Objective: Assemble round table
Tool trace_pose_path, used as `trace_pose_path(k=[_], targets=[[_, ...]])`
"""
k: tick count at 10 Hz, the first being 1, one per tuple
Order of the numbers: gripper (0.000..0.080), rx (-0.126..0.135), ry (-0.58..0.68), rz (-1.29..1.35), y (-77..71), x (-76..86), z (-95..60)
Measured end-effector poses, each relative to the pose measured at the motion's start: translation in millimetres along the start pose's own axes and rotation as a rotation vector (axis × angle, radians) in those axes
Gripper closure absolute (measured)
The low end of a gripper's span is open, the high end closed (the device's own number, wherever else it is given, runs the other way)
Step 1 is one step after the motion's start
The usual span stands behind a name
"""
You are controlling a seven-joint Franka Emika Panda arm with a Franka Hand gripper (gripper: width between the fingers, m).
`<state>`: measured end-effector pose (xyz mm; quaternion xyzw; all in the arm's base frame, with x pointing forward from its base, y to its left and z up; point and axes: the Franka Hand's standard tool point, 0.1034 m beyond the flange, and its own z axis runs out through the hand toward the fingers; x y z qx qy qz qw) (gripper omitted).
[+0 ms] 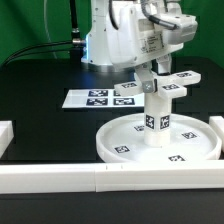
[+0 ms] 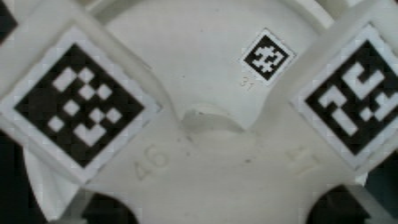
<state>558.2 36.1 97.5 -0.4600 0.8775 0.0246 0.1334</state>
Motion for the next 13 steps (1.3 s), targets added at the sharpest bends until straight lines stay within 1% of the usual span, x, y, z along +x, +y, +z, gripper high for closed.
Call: trace_pose_path(k=[1,2,3,4,5,7,8,9,13], targets=[[0.0348,0.002,-0.003,0.023,-0.4,-0.2,-0.2],[0.0348,-0.001,-0.011,0.101,1.4,-1.5,0.5],[0.0241,-0.003,-0.019,0.146,3.4,-3.6,0.8],[0.0177,-0.004,-0.032,0.176,4.8,-7.1,-1.3],[0.0158,-0.001,-0.048,0.194,5.0,-10.9,-6.4],[0.0151,0.012,-0.080,0.182,1.4,-20.3,-23.5],[0.0151,0.012,-0.099,0.174,0.0,-26.7,-34.0],[0.0151,0.014,-0.107,0.169,-0.7,-29.9,-38.7],[0.0151,0.011,-0.101,0.157,0.6,-28.3,-34.8]])
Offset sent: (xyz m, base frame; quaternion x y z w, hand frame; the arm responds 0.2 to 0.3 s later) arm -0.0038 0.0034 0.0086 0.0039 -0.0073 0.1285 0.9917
